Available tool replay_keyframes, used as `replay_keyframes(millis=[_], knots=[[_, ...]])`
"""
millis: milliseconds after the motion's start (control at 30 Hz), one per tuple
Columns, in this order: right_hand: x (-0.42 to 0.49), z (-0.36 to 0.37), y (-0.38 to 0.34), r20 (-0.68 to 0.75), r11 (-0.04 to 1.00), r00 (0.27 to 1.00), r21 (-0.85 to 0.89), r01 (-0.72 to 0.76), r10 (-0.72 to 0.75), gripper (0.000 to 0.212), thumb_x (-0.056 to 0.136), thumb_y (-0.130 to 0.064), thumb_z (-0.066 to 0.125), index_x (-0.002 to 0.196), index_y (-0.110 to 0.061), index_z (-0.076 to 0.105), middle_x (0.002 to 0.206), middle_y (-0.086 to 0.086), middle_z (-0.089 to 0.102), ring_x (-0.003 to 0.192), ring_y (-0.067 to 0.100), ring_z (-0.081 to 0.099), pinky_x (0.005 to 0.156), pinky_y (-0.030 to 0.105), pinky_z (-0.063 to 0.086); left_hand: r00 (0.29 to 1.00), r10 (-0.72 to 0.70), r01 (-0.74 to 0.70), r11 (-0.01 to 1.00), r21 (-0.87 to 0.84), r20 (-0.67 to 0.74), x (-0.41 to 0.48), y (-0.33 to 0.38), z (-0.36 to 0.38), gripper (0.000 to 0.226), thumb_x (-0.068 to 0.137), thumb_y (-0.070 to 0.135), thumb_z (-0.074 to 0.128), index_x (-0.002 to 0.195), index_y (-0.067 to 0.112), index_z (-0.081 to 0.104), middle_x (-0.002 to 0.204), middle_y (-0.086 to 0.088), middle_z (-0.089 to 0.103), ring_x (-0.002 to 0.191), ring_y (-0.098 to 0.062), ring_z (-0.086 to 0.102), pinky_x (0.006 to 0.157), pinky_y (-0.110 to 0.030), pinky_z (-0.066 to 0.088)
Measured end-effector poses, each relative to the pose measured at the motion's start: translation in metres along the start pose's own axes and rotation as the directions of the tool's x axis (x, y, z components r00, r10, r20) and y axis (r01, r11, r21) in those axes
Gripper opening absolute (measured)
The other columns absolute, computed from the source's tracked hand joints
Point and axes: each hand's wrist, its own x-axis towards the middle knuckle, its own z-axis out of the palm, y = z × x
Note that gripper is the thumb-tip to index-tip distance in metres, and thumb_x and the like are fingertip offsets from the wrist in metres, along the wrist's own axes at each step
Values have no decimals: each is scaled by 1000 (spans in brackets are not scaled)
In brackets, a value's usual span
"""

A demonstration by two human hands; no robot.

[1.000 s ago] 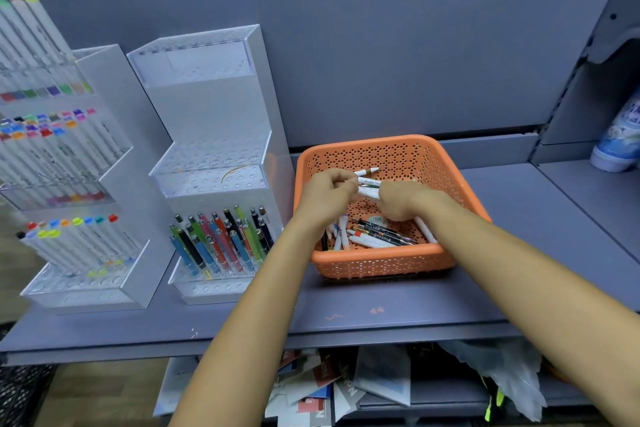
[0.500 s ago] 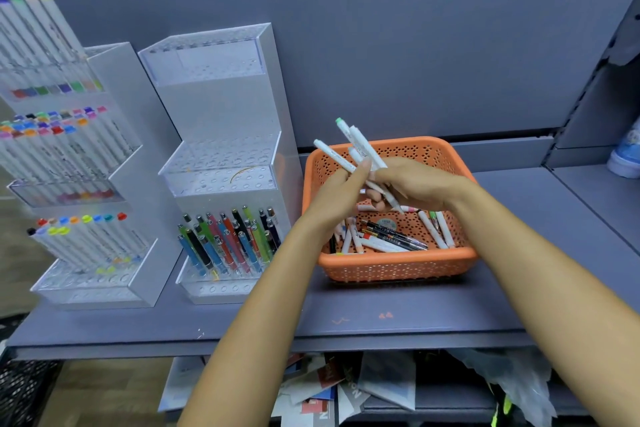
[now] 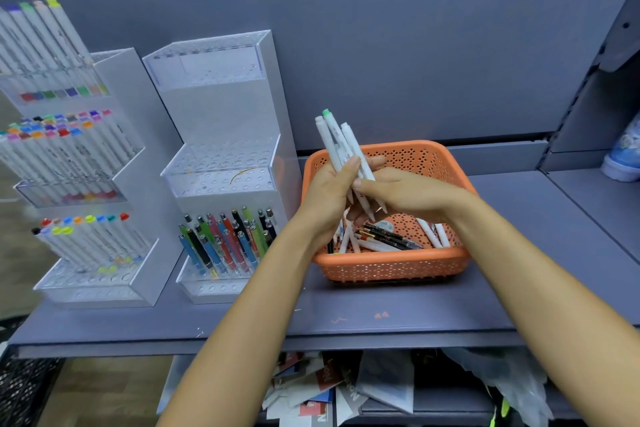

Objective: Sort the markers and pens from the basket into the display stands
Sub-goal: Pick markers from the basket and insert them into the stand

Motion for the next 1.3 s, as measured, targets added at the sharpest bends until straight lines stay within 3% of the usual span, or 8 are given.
replay_keyframes(millis=[100,333,433,600,833,967,1133,1300], knots=[[-10,4,-9,-71,982,996,-185,39,-53,41,93,-45,49,90,-6,63,93,14,66,95,28,63,93,48,49,981,67,-81,994,-71,-181,-7,20,-2,28,103,21,37,90,13,61,79,-1,73,73,-21,67,71,-40,53],[-20,51,-24,-474,900,771,-316,301,-425,23,94,-32,54,110,-16,60,92,-17,63,87,-5,58,79,11,44,956,130,-100,987,124,-263,-61,46,-28,34,100,31,44,96,-2,56,58,4,52,45,-8,44,44,-18,38],[-15,82,-32,-506,837,667,-351,420,-547,34,92,-28,51,122,-12,51,100,-5,63,92,4,59,82,14,44,965,103,-72,988,133,-242,-85,43,-39,33,98,30,45,75,9,56,54,5,49,42,-6,38,41,-16,31],[-2,125,-54,-550,842,680,-83,533,-485,19,89,-14,56,108,-18,57,91,-12,64,82,-5,61,74,10,45,965,65,-38,993,110,-255,-115,38,-70,37,96,36,47,65,23,63,54,2,52,42,-9,36,43,-22,23],[31,179,-84,-598,826,727,181,533,-339,28,89,-2,60,108,-23,63,86,-6,67,85,9,65,83,36,56,928,-40,86,991,107,-372,-150,37,-140,33,100,36,41,78,18,58,54,1,48,38,-10,36,39,-19,28],[52,212,-104,-630,805,692,174,567,-352,34,87,-4,62,107,-28,51,80,5,67,81,22,67,80,47,55,915,-52,84,995,62,-399,-165,37,-183,35,98,36,45,67,28,61,56,1,40,39,-9,29,38,-18,24],[77,244,-122,-687,767,603,103,633,-406,29,85,-8,60,99,-31,51,91,16,65,87,22,66,79,45,56,894,-78,77,997,-20,-441,-183,34,-239,32,89,38,53,104,9,54,58,4,30,39,-6,22,38,-17,16],[110,267,-123,-671,774,508,-158,614,-540,28,88,-5,61,103,-25,50,87,-8,62,83,7,63,78,27,53,879,-99,10,982,-191,-466,-201,29,-283,18,92,20,50,106,9,54,63,4,42,39,-5,24,39,-19,13]])
